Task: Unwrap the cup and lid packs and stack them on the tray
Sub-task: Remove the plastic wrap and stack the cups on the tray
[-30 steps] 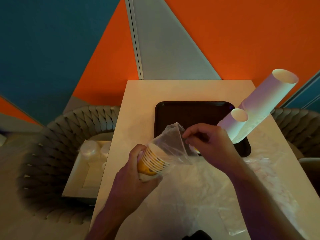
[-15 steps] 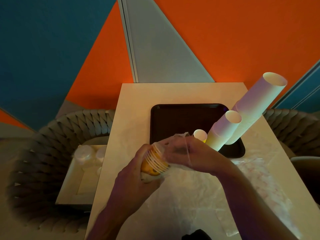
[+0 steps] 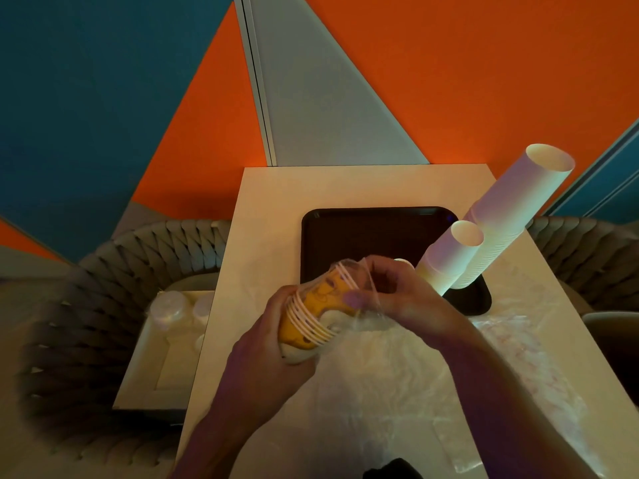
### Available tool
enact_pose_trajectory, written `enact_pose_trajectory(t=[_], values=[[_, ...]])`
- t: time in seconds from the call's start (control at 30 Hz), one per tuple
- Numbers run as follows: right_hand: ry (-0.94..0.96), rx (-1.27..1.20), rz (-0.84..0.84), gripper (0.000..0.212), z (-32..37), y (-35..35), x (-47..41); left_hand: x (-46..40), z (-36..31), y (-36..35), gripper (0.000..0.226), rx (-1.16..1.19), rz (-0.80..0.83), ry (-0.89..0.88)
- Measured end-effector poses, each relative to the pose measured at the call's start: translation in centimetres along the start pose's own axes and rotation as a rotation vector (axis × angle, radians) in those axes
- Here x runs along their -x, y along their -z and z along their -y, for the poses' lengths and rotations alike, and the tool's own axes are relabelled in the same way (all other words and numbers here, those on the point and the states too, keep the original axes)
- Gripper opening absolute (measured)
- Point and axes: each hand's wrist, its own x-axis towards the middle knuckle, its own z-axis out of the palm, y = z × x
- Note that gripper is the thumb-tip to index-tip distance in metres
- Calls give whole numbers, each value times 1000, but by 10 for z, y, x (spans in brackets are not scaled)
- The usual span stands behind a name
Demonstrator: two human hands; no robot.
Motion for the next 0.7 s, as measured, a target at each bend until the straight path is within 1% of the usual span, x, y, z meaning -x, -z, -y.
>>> enact_pose_trajectory(t=[0.07,0.17,0.3,0.47,0.53,0.6,0.7], values=[[-11,-51,-17,62,-1,5,2,0,0,2,82,27,-3,17],[-38,-105,-40,57,-3,12,7,1,0,3,72,50,-47,30],[-59,-112,-58,51,-6,16,10,2,0,5,75,26,-94,26],[-71,150,5,51,-8,15,13,2,-3,4,71,38,-96,35],[-72,232,16,55,-10,12,12,3,-4,3,70,46,-87,31],[-64,364,15,58,-11,8,11,4,-4,2,72,52,-74,31],[-21,516,16,50,-16,0,9,5,-3,-1,76,53,-57,40]])
